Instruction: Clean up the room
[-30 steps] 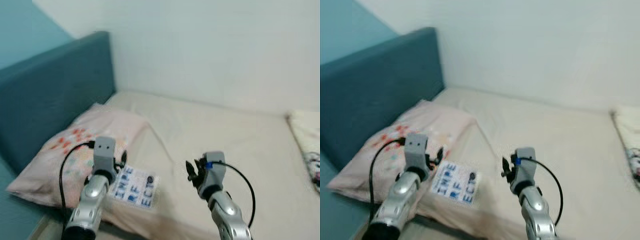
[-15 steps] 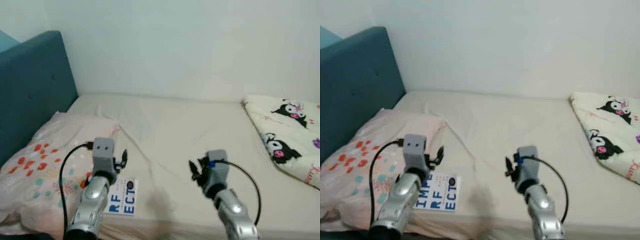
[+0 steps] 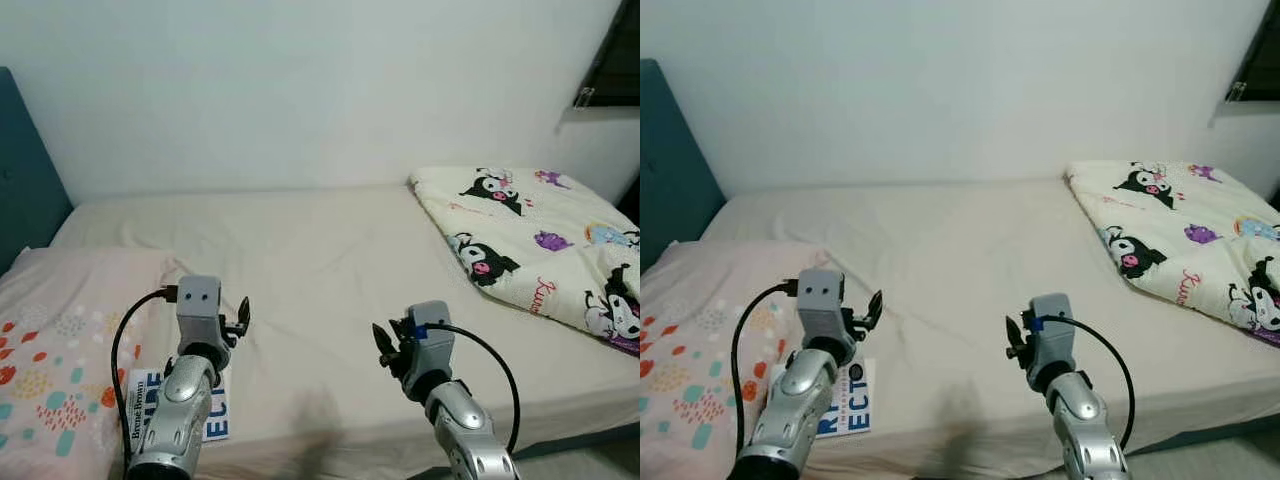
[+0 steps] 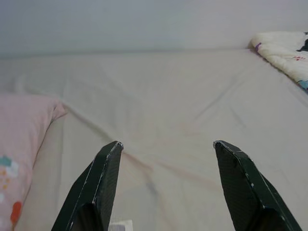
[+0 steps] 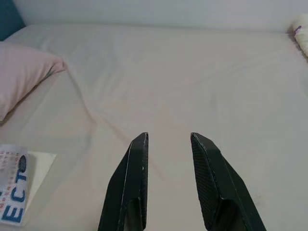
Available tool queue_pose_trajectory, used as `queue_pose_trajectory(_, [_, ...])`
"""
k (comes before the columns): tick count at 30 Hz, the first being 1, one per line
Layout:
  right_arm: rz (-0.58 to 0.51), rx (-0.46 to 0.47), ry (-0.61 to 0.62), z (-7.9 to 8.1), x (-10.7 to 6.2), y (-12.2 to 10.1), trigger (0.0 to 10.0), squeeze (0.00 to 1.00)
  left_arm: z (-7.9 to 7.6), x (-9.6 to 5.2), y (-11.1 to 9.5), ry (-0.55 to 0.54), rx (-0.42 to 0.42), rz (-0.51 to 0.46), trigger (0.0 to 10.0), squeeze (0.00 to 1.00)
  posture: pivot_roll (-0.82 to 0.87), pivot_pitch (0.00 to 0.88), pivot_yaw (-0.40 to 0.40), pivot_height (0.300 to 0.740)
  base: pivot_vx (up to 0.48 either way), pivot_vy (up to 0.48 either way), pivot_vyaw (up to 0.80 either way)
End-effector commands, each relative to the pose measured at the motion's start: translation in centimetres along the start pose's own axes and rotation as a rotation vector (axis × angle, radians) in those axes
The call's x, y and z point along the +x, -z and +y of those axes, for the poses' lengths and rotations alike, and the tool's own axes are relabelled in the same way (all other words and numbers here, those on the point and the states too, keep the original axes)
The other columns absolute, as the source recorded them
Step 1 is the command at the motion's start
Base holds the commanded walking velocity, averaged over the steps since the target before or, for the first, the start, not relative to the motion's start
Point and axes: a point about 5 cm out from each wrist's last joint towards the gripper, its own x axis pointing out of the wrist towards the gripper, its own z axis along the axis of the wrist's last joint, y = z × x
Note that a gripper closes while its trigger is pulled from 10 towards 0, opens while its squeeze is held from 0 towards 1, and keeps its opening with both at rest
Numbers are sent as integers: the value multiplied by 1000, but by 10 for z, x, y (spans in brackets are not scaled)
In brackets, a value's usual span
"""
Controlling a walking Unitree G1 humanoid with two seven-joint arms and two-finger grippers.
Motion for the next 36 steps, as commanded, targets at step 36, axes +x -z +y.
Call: queue_pose_trajectory(36, [-13, 26, 56, -3, -2, 0, 10000, 0, -4, -6, 0, 23, 1, 43, 10000, 0, 8, 0, -13, 710, 0, -428, 138])
